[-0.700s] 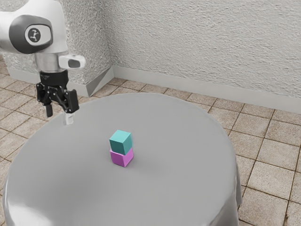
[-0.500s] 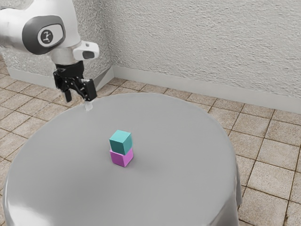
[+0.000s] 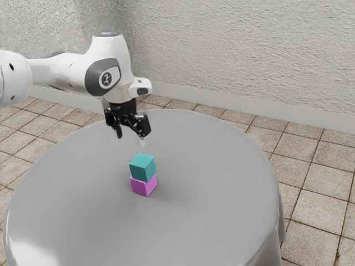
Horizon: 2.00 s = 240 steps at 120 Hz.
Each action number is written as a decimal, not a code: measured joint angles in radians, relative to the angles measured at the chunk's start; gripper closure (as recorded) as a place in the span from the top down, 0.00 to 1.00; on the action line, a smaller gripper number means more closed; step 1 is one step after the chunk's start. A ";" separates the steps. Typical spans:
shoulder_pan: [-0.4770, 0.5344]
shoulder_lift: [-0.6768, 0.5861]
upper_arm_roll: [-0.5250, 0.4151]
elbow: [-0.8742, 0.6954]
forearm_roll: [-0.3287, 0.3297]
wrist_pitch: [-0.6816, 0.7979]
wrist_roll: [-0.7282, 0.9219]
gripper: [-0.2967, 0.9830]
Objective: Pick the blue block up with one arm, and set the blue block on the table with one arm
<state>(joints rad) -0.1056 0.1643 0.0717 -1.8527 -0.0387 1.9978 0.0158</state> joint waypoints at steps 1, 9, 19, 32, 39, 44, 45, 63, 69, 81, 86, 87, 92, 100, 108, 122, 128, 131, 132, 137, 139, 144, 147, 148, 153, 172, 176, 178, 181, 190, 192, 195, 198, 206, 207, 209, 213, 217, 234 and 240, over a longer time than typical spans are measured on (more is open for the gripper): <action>0.000 0.000 0.000 -0.003 -0.001 0.004 0.002 0.77; 0.000 0.000 0.000 -0.025 -0.005 0.034 0.026 0.77; 0.000 0.001 0.000 -0.043 -0.008 0.061 0.064 0.77; 0.000 0.018 0.000 -0.048 -0.013 0.085 0.111 0.77; 0.000 0.031 0.000 -0.048 -0.022 0.097 0.133 0.77; 0.000 0.037 0.000 -0.048 -0.028 0.104 0.148 0.77; 0.000 0.039 0.000 -0.048 -0.029 0.105 0.150 0.77; 0.000 0.056 0.000 -0.049 -0.055 0.123 0.194 0.77; -0.001 0.055 0.000 -0.058 -0.064 0.127 0.207 0.77; -0.002 0.054 -0.001 -0.078 -0.080 0.133 0.229 0.77; -0.002 0.053 -0.001 -0.081 -0.089 0.136 0.237 0.77; -0.002 0.053 -0.001 -0.082 -0.091 0.137 0.238 0.77; -0.002 0.053 -0.002 -0.083 -0.104 0.139 0.246 0.77; -0.002 0.054 -0.002 -0.083 -0.117 0.144 0.257 0.77; -0.003 0.054 -0.002 -0.084 -0.123 0.148 0.266 0.77; -0.003 0.062 -0.001 -0.083 -0.122 0.152 0.281 0.77; -0.002 0.066 -0.001 -0.082 -0.122 0.156 0.287 0.77; -0.002 0.067 -0.001 -0.082 -0.122 0.159 0.289 0.77; -0.002 0.067 -0.001 -0.082 -0.121 0.159 0.290 0.77; -0.002 0.068 0.000 -0.082 -0.121 0.164 0.294 0.77; -0.002 0.069 0.000 -0.082 -0.121 0.167 0.295 0.77; -0.002 0.074 0.000 -0.080 -0.121 0.173 0.299 0.77; -0.002 0.078 0.001 -0.078 -0.121 0.177 0.301 0.77; -0.002 0.079 0.001 -0.077 -0.121 0.178 0.302 0.77; -0.002 0.083 0.001 -0.076 -0.121 0.183 0.305 0.77; -0.002 0.088 0.018 -0.074 -0.120 0.193 0.314 0.77; -0.001 0.089 0.020 -0.074 -0.120 0.195 0.316 0.77; -0.001 0.089 0.021 -0.074 -0.120 0.195 0.317 0.77; -0.001 0.090 0.022 -0.074 -0.120 0.196 0.318 0.77; -0.002 0.093 0.023 -0.074 -0.120 0.199 0.322 0.77; -0.002 0.093 0.023 -0.074 -0.120 0.200 0.322 0.77; -0.002 0.094 0.023 -0.074 -0.120 0.201 0.323 0.77; -0.002 0.094 0.023 -0.073 -0.121 0.202 0.324 0.77; -0.002 0.094 0.023 -0.073 -0.121 0.208 0.327 0.77; -0.002 0.095 0.023 -0.072 -0.122 0.209 0.327 0.77; -0.002 0.096 0.023 -0.072 -0.122 0.210 0.328 0.77; -0.002 0.099 0.022 -0.072 -0.123 0.213 0.329 0.77; -0.002 0.102 0.022 -0.072 -0.125 0.216 0.330 0.77; -0.002 0.118 0.022 -0.069 -0.131 0.225 0.333 0.77; -0.002 0.122 0.022 -0.068 -0.134 0.229 0.333 0.77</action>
<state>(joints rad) -0.1078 0.2867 0.0936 -1.9212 -0.1722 2.2272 0.3492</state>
